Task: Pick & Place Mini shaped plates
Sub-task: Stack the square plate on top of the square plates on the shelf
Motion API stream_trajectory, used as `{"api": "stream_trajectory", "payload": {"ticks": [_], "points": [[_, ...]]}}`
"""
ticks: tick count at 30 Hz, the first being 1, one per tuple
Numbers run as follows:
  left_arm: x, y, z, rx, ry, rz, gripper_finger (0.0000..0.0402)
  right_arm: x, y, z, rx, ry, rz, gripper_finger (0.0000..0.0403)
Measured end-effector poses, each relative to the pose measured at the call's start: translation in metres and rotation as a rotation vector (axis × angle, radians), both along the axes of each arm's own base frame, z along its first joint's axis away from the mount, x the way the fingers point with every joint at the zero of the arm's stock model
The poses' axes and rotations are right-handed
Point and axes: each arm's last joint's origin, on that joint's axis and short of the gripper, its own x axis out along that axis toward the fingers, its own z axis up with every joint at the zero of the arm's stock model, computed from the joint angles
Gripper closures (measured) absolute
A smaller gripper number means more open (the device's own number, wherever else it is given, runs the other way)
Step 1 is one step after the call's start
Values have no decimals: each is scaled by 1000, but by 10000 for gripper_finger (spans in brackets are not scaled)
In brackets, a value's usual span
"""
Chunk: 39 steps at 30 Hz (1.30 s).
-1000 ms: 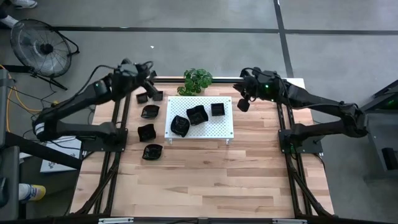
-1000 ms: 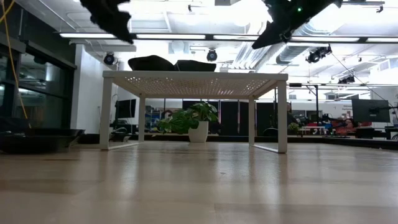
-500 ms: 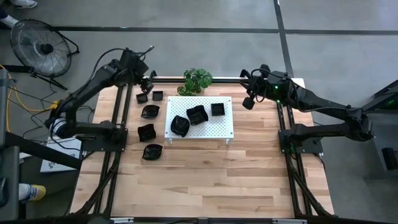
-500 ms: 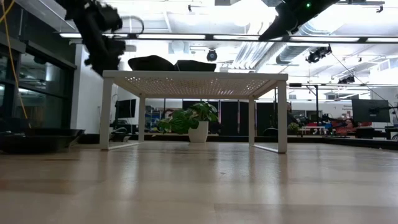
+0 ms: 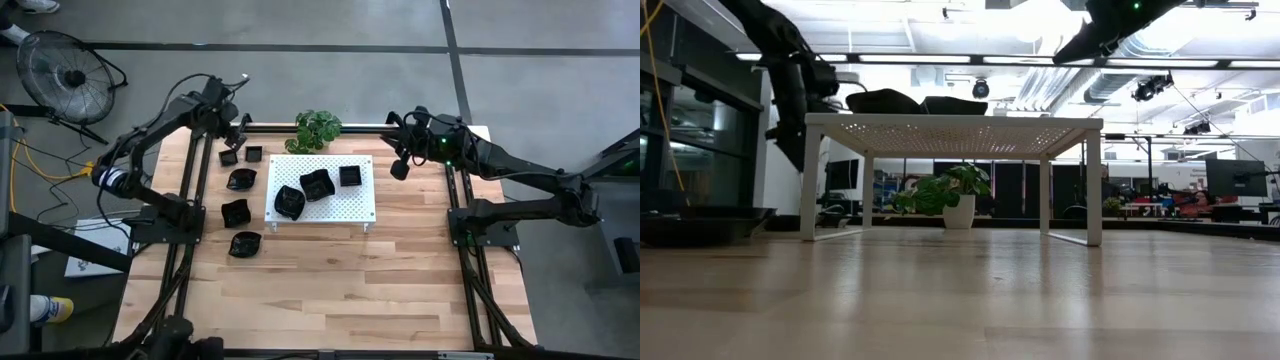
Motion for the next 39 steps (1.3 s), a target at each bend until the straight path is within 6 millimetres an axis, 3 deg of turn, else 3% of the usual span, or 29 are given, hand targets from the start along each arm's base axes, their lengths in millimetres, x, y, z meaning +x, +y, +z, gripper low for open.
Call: {"api": "stream_trajectory", "payload": {"ticks": [5,20,39], "points": [[13,0,-11,14,126,20,181,0,1,0,11,-5,21,381],[31,8,-52,-130,220,88,181,1,3,-1,50,-16,88,382],[55,-8,-54,-57,277,263,181,1,3,-3,94,-13,85,386]]}}
